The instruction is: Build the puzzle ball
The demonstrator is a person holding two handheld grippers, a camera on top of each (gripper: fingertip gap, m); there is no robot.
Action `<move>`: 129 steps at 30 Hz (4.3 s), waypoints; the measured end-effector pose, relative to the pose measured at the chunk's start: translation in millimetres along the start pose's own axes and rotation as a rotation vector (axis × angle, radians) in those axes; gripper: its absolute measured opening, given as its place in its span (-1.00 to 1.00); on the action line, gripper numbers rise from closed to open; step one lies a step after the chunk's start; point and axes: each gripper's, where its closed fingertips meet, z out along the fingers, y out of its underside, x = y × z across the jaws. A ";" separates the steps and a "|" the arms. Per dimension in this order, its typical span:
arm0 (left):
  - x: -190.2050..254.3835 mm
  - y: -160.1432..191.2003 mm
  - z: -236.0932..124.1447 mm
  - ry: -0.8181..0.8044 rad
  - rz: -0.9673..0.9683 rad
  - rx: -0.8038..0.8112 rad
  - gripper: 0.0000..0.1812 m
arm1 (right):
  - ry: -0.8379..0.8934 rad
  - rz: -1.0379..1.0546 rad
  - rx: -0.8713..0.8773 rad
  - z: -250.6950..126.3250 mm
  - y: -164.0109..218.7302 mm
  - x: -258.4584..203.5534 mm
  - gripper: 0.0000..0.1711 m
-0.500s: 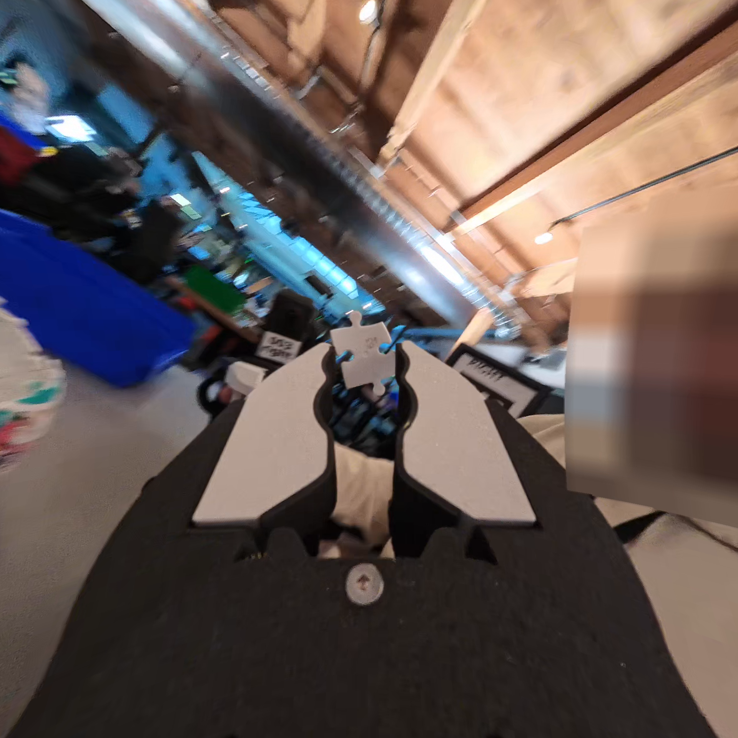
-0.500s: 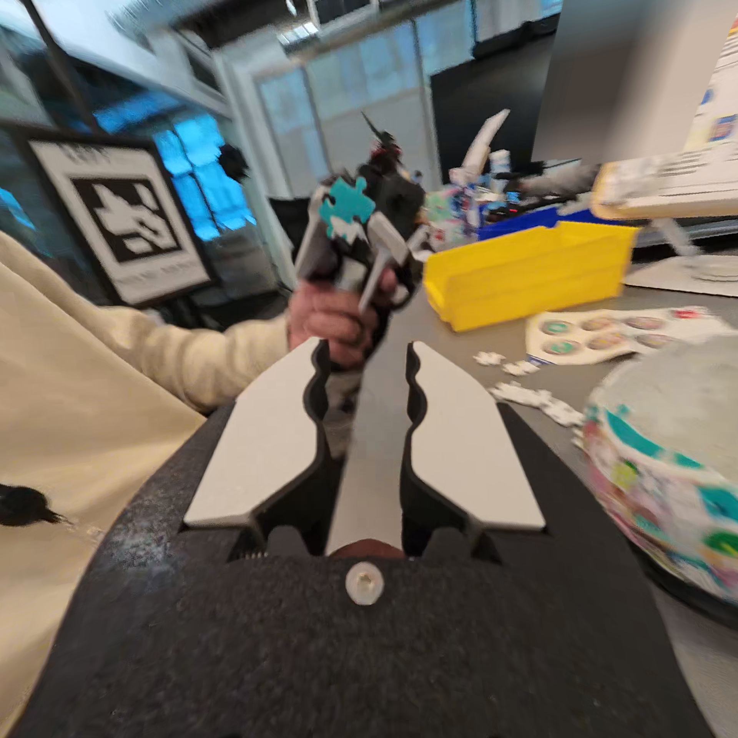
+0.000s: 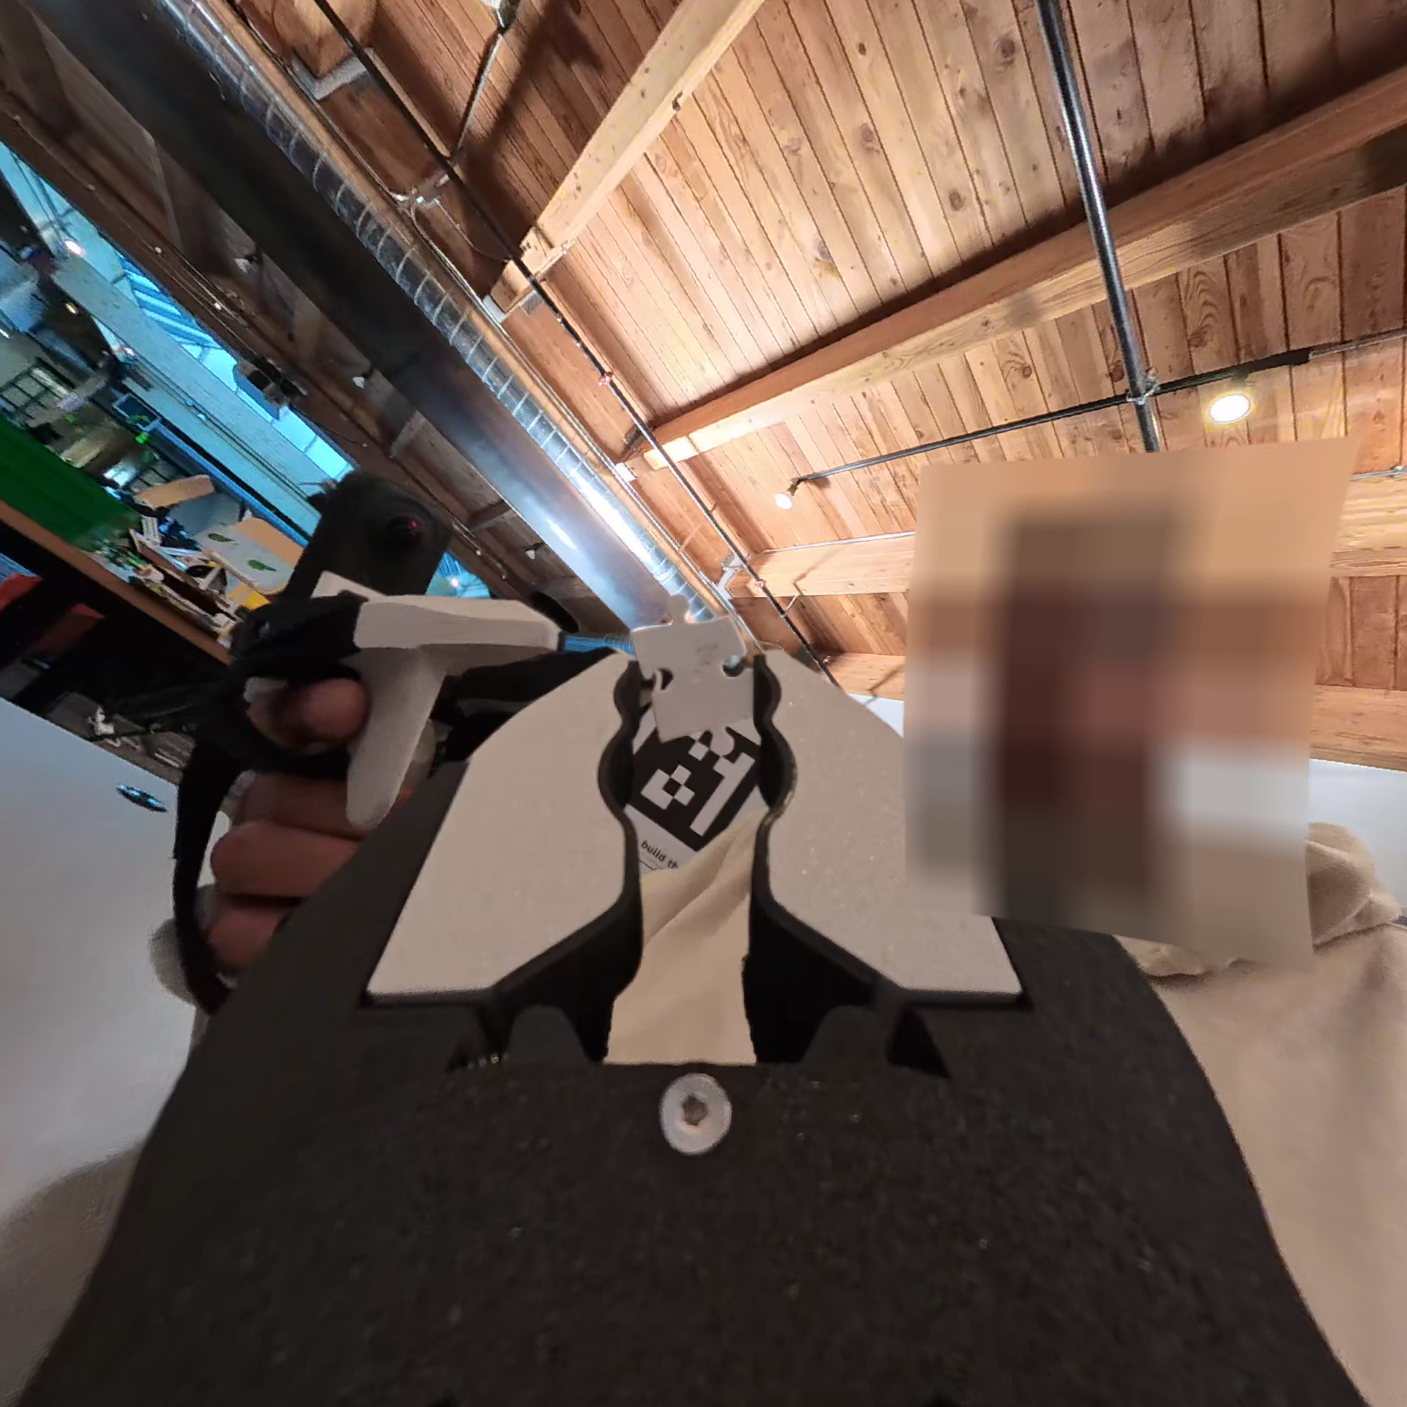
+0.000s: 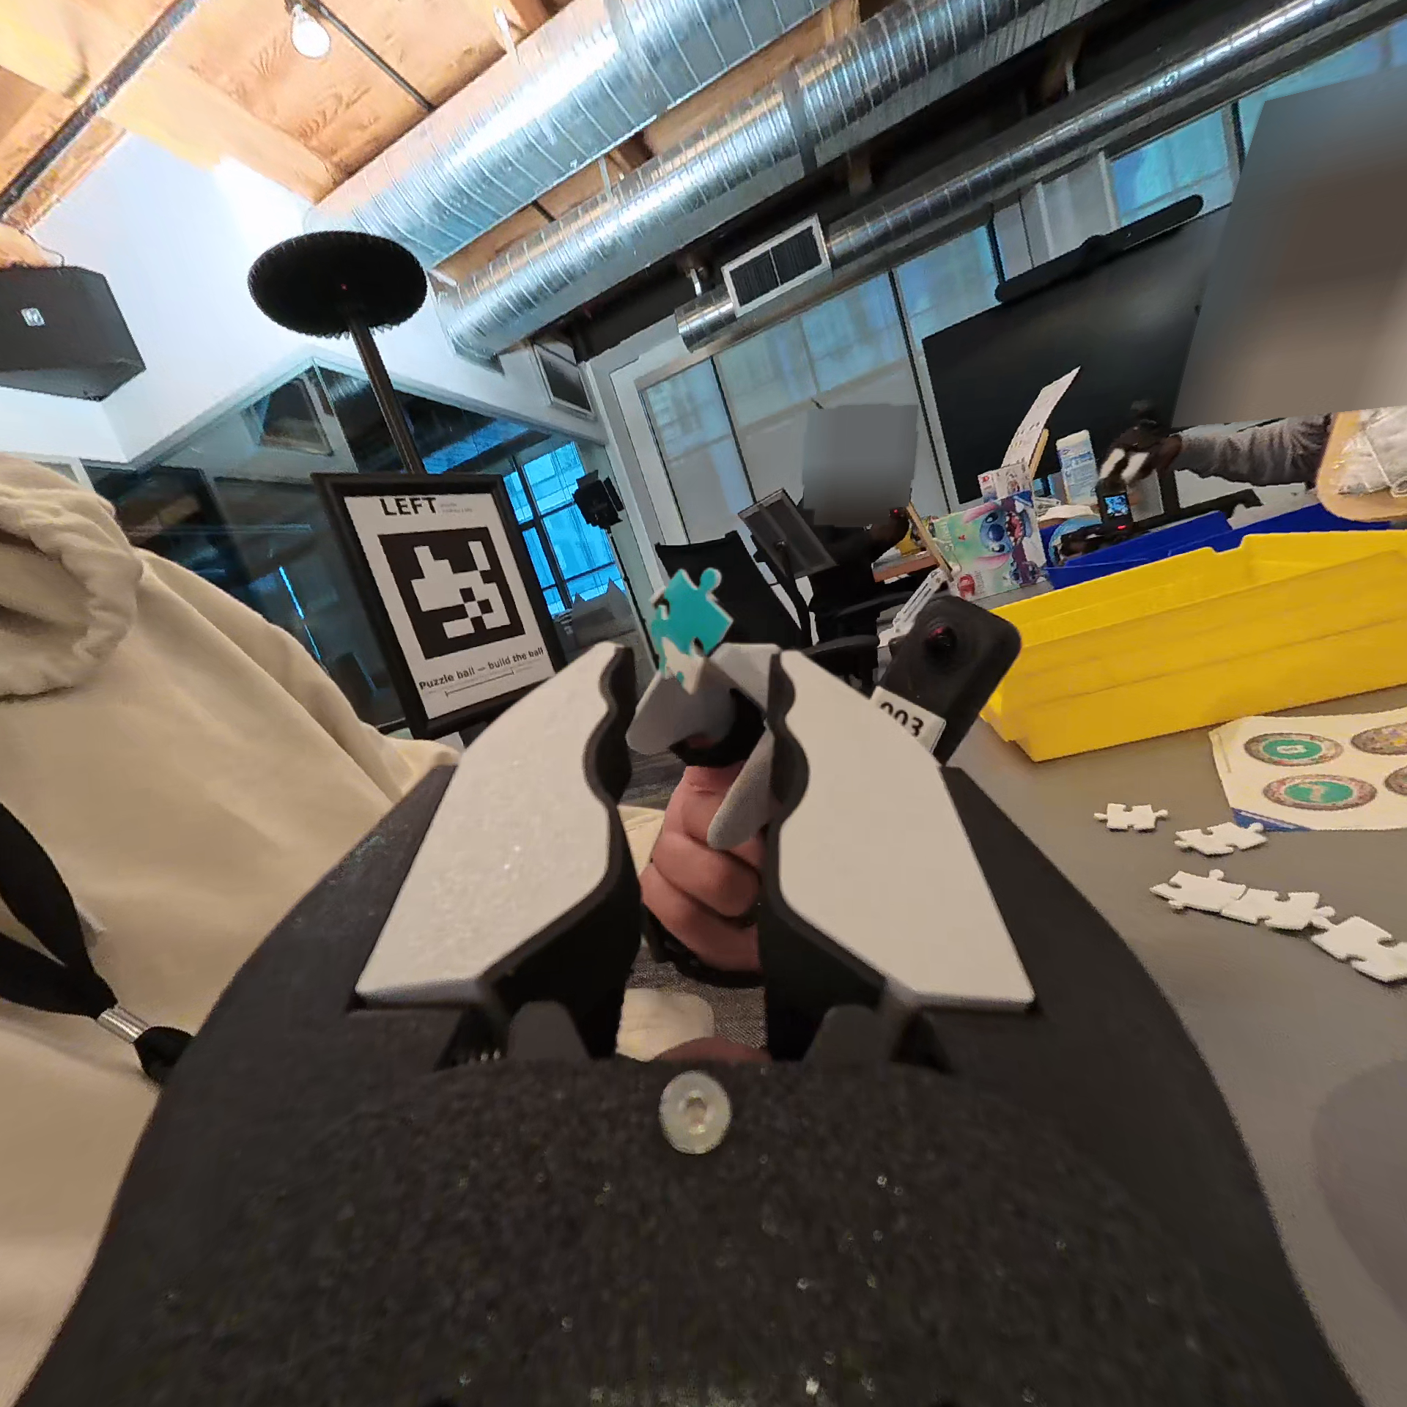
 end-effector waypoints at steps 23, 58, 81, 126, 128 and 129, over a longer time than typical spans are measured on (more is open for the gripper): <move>-73.5 -26.1 -79.0 -0.670 0.132 -0.103 -0.72 | 0.358 -0.002 -0.449 -32.7 -12.8 100.5 -0.98; -66.2 -21.7 -56.7 -0.591 0.279 -0.227 -0.99 | 0.190 0.219 -0.366 -14.8 53.7 67.8 -0.96; -68.5 -22.9 -63.2 -0.611 0.252 -0.218 -0.99 | 0.179 0.128 -0.373 -19.0 51.9 66.8 -0.92; -66.0 -23.8 -63.4 -0.589 0.219 -0.191 -0.99 | 0.181 0.110 -0.314 -18.6 47.1 70.4 -0.94; -66.4 -24.3 -64.2 -0.595 0.220 -0.189 -0.99 | 0.186 0.110 -0.311 -18.5 47.2 71.2 -0.93; -66.8 -24.5 -64.8 -0.600 0.221 -0.189 -0.99 | 0.190 0.107 -0.315 -18.6 47.9 71.8 -0.93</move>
